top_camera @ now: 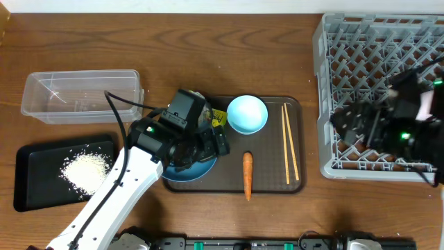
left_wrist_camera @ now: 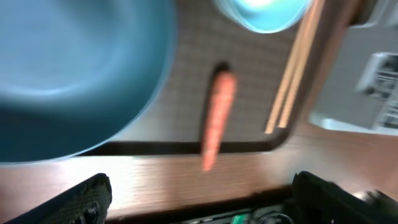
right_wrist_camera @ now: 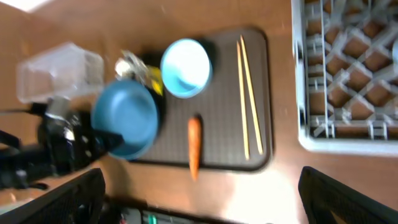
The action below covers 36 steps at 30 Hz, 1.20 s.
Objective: Sort waste into correct bins and load items into the dishwasher rack
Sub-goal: 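Move the right gripper down over the wooden chopsticks on the tray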
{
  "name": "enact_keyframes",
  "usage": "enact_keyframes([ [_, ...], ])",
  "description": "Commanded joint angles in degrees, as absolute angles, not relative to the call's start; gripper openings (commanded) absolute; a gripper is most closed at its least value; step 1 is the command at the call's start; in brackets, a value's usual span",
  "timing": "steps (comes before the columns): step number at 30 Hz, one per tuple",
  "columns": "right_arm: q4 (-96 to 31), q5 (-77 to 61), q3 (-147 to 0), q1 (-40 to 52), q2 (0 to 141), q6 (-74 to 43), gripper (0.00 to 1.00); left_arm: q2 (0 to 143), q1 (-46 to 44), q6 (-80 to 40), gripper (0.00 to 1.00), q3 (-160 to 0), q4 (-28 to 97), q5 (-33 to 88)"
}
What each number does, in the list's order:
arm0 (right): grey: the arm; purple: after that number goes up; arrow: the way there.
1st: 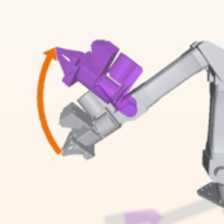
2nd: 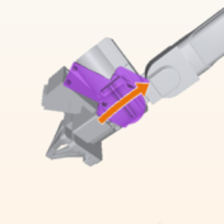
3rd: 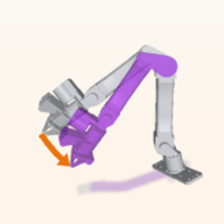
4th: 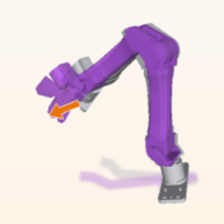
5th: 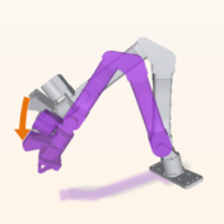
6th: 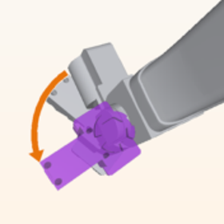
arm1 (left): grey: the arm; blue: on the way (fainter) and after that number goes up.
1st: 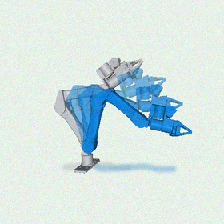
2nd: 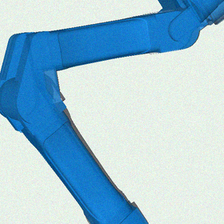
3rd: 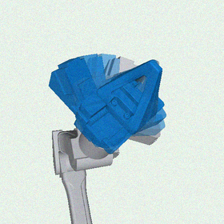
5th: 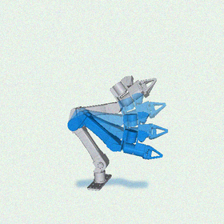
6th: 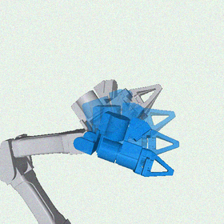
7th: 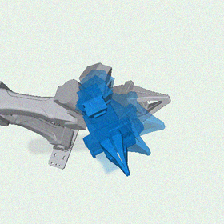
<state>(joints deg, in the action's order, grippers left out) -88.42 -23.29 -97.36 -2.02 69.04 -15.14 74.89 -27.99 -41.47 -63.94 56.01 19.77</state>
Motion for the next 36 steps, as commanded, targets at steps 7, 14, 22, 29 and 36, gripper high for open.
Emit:
enact_keyframes([
  [7,-83.6,-22.6,-84.6,8.3,69.4,-20.0,0.99,72.6,-24.6,-40.5,0.99,-64.0,58.1,15.6],
  [14,-72.7,-23.0,-73.8,11.8,69.6,-29.8,0.99,69.1,-22.2,-36.3,0.98,-64.0,59.6,15.3],
  [22,-61.0,-26.0,-64.8,18.4,69.8,-30.3,0.99,69.1,-21.9,-39.7,0.98,-64.0,63.6,7.2],
  [29,-54.2,-12.6,-58.7,26.3,71.1,-35.5,0.99,69.2,-21.9,-41.0,0.98,-64.0,64.7,7.2],
  [36,-50.5,-5.4,-58.2,27.7,78.6,-38.1,0.75,69.2,-21.9,-41.0,0.98,-64.0,66.6,7.2],
])
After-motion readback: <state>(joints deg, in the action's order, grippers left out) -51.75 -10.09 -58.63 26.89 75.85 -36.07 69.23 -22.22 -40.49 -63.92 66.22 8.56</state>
